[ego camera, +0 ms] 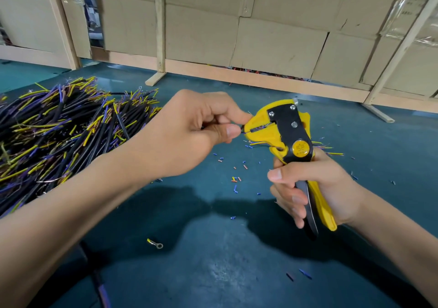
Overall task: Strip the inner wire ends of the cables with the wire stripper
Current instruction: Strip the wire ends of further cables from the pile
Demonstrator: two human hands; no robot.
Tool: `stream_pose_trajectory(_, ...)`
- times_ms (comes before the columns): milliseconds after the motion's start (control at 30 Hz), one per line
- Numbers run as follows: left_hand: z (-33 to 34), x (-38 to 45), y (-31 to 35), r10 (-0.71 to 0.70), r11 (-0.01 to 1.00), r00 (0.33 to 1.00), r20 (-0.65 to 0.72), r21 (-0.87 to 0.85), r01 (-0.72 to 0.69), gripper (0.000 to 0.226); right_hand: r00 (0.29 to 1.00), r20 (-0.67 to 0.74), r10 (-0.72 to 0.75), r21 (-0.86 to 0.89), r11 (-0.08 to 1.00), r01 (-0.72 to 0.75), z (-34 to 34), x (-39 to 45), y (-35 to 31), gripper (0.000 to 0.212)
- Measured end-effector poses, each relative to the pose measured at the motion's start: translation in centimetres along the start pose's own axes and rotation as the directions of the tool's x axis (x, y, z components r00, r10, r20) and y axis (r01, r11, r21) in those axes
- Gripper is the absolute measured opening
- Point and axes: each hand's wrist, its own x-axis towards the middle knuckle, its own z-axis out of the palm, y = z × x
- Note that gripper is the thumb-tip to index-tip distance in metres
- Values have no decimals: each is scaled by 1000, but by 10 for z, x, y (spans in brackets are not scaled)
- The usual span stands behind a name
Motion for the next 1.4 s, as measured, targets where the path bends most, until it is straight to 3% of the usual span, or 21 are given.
stream_pose_trajectory(233, -6, -1, 3, 13, 1000, 996, 88, -20, -11, 27, 996, 69, 53, 31, 998, -55, -6, -1, -3, 30)
stream_pose_trajectory(433, -2, -1, 0, -10, 994, 978, 206, 106, -12, 47, 997, 36, 62, -5, 998, -62, -23, -4, -13, 31)
stream_pose_trajectory(667, 4, -3, -1, -38, 985, 998, 58, -167, 47, 50, 995, 80, -67, 59, 996, 63, -24, -3, -12, 12)
stream_pose_trajectory(833, 11, 0, 0, -57, 975, 997, -54, -218, 43, 23, 991, -60, -121, 111, 986, 127, -17, 2, -7, 10)
stream_pose_trajectory(1033, 15, -3, -5, -8, 991, 998, -70, -137, -1, 12, 949, -239, -203, 192, 949, 251, -2, 7, -5, 15)
stream_pose_trajectory(1167, 21, -5, -7, -32, 992, 997, -76, -121, 23, 12, 941, -230, -247, 184, 939, 291, 3, 4, -9, 12)
stream_pose_trajectory(1400, 22, -3, -6, -157, 926, 983, -98, -360, 112, 17, 914, -299, -274, 146, 933, 328, 12, 5, -5, 19)
